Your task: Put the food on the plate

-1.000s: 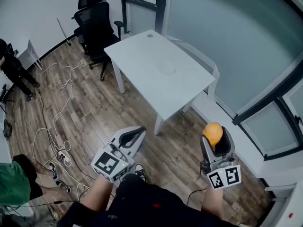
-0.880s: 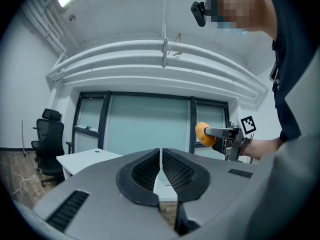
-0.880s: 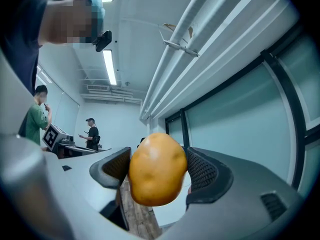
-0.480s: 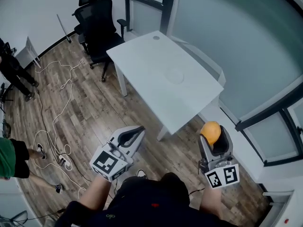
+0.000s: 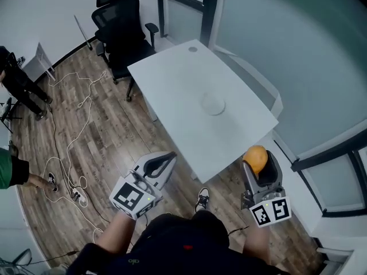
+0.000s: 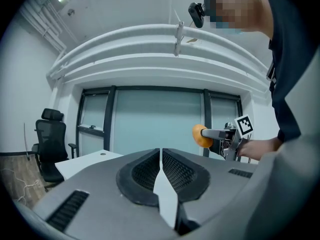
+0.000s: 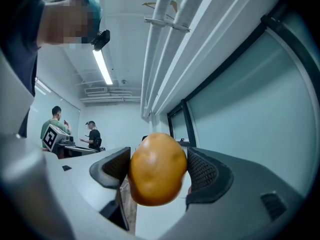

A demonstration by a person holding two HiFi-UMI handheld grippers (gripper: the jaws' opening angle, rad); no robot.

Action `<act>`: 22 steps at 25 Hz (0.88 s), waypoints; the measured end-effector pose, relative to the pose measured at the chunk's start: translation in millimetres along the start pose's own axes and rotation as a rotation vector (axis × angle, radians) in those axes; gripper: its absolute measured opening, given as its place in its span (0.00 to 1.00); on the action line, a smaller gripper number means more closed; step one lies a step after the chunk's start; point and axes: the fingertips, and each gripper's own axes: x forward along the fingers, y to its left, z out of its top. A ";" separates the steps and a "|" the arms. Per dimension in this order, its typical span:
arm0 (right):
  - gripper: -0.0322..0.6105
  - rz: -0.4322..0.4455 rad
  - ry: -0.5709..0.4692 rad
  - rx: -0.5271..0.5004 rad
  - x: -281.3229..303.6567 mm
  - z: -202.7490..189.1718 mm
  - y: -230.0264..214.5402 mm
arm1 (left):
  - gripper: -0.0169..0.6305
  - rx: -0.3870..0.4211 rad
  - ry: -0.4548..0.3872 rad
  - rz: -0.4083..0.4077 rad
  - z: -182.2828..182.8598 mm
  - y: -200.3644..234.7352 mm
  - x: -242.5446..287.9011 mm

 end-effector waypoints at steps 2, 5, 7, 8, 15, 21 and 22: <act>0.62 0.020 -0.003 0.002 20.4 2.8 -27.1 | 0.08 0.001 0.002 0.023 5.4 7.3 27.9; 0.62 0.052 0.004 0.015 51.1 4.8 -71.1 | 0.08 0.004 -0.001 0.051 19.1 16.4 74.9; 0.62 0.071 0.017 0.028 68.5 2.4 -98.3 | 0.08 0.009 -0.001 0.067 25.7 19.6 102.1; 0.62 0.081 0.023 0.035 76.7 0.3 -109.4 | 0.08 0.012 0.002 0.076 26.7 21.5 112.8; 0.62 0.162 0.050 0.051 134.5 -18.8 -145.6 | 0.08 -0.014 0.037 0.153 14.6 43.9 155.2; 0.62 0.178 0.122 0.028 189.2 -53.0 -150.4 | 0.08 -0.023 0.038 0.168 7.4 76.5 172.3; 0.62 0.178 0.136 0.017 200.8 -61.8 -149.8 | 0.08 -0.021 0.040 0.163 4.1 84.1 174.9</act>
